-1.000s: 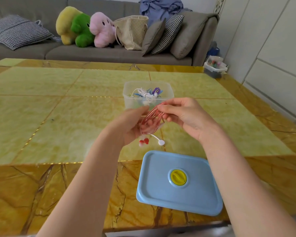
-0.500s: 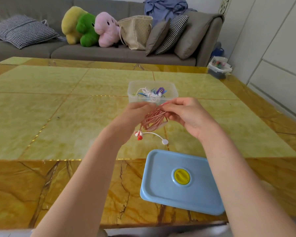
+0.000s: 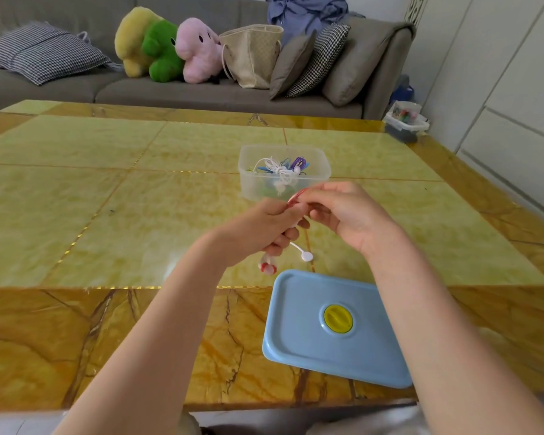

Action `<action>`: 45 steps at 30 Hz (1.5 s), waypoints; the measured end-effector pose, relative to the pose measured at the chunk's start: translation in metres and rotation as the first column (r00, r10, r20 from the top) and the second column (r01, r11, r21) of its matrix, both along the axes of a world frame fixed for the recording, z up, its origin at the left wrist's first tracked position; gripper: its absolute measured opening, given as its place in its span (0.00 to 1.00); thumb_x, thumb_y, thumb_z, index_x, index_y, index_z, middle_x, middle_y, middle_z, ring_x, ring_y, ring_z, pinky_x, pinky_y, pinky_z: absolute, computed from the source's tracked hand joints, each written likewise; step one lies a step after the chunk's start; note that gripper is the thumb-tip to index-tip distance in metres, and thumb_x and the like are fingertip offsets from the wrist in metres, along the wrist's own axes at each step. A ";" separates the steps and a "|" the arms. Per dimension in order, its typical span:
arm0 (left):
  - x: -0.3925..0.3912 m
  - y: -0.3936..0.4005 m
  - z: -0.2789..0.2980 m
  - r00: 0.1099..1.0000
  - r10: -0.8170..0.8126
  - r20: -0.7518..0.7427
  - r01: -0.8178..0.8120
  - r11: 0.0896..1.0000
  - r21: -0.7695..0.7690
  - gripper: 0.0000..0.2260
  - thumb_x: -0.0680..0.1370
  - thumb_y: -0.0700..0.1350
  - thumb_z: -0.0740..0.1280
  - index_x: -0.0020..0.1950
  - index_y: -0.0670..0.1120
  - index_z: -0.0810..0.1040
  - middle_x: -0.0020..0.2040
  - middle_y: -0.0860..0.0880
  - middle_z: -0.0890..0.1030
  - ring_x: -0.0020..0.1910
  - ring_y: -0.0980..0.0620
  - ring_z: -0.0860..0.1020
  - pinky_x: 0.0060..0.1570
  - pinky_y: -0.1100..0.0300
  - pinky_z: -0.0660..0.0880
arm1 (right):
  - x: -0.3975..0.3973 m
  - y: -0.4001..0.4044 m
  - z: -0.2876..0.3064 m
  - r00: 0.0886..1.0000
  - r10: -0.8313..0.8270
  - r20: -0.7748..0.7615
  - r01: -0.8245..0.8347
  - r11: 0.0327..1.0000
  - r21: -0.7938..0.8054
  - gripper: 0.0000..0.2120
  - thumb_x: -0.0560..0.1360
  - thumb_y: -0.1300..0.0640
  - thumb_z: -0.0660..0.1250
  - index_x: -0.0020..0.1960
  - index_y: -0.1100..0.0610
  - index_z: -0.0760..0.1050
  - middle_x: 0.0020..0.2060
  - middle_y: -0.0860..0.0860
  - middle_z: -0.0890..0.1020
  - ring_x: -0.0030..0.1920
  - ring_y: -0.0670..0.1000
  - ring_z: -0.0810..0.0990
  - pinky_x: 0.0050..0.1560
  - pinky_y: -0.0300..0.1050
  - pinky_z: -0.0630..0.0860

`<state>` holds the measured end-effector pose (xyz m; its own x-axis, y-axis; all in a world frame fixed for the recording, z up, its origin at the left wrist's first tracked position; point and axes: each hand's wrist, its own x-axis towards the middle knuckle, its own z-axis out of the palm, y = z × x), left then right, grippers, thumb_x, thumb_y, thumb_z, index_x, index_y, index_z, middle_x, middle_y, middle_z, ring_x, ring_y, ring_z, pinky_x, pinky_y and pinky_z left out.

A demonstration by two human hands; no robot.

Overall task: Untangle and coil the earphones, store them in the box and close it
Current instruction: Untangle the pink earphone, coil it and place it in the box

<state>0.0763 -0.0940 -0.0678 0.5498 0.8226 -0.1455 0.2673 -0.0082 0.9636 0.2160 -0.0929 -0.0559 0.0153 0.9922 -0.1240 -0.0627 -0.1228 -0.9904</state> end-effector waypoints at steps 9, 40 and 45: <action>-0.027 -0.003 0.003 0.926 -0.072 0.372 0.192 0.935 -0.297 0.08 0.79 0.46 0.57 0.43 0.43 0.70 0.30 0.54 0.60 0.25 0.61 0.59 0.24 0.70 0.57 | -0.006 0.007 -0.006 0.926 0.128 -0.354 -0.184 0.974 -0.129 0.11 0.74 0.69 0.62 0.35 0.63 0.78 0.26 0.51 0.79 0.23 0.42 0.74 0.23 0.27 0.70; 0.013 0.003 -0.010 0.967 0.244 0.079 -0.245 0.969 0.013 0.14 0.83 0.45 0.52 0.38 0.46 0.65 0.31 0.50 0.61 0.20 0.58 0.59 0.18 0.69 0.59 | -0.010 0.010 -0.028 0.970 0.007 -0.244 -0.030 0.996 -0.087 0.11 0.75 0.70 0.60 0.38 0.60 0.75 0.26 0.50 0.74 0.29 0.45 0.72 0.34 0.35 0.70; 0.018 0.002 -0.014 0.957 0.276 0.091 -0.272 0.961 -0.047 0.15 0.83 0.45 0.51 0.37 0.45 0.66 0.30 0.51 0.62 0.18 0.60 0.59 0.18 0.69 0.58 | -0.008 0.010 -0.027 0.991 0.027 -0.127 -0.031 0.999 -0.031 0.14 0.74 0.74 0.57 0.41 0.62 0.78 0.32 0.53 0.75 0.27 0.42 0.71 0.27 0.30 0.66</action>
<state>0.0941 -0.0915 -0.0819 0.3168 0.9390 -0.1337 0.1612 0.0856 0.9832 0.2084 -0.0828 -0.0829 -0.0317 0.9873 -0.1559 -0.1835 -0.1591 -0.9701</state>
